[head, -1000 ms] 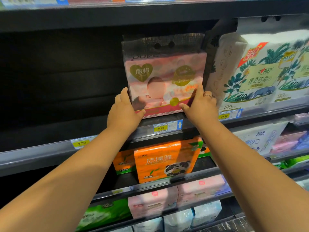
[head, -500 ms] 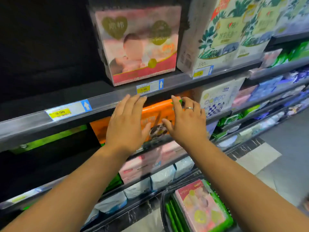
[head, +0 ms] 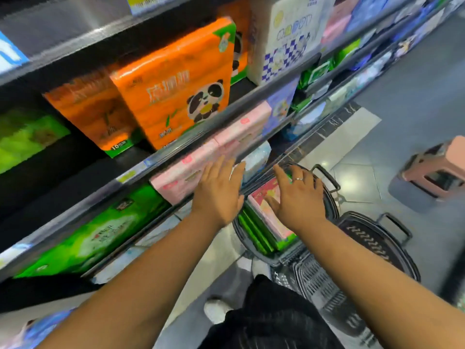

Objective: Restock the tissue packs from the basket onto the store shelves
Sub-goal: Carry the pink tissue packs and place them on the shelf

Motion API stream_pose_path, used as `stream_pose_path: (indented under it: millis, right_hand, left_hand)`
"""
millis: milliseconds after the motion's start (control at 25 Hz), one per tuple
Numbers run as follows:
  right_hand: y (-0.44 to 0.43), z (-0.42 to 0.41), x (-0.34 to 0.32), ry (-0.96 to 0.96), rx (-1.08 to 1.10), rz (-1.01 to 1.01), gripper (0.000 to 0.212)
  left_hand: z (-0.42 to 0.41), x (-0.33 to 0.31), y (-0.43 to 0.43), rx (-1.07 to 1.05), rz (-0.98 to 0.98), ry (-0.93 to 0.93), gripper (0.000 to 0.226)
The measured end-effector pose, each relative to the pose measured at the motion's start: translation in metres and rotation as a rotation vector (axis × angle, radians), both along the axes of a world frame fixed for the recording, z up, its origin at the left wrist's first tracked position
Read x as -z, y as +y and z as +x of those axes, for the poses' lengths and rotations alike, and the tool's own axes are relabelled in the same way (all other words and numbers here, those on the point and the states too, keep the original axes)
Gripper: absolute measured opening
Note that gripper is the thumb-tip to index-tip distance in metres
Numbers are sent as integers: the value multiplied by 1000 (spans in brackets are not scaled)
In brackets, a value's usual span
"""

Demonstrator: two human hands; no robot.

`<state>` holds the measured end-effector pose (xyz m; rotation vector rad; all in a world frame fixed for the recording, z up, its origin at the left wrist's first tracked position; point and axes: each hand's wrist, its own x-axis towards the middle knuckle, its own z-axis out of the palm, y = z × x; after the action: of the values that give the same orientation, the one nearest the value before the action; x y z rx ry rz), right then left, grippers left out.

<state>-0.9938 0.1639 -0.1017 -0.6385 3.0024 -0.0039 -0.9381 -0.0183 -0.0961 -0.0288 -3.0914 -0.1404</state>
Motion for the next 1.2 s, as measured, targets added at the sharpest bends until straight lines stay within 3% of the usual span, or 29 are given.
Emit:
stream_pose_path:
  millis: [400, 600, 800, 1200]
  right_hand:
    - [72, -33, 99, -292, 164, 87, 79]
    - [82, -66, 150, -430, 244, 46, 81]
    - [92, -82, 223, -597, 453, 16, 80]
    - [81, -104, 402, -668, 1042, -153, 118]
  left_hand:
    - [-68, 87, 61, 118, -9, -291, 80]
    - [-116, 141, 84, 157, 63, -344, 77]
    - [-168, 218, 85, 195, 52, -492, 76]
    - [-256, 399, 66, 256, 139, -758, 93]
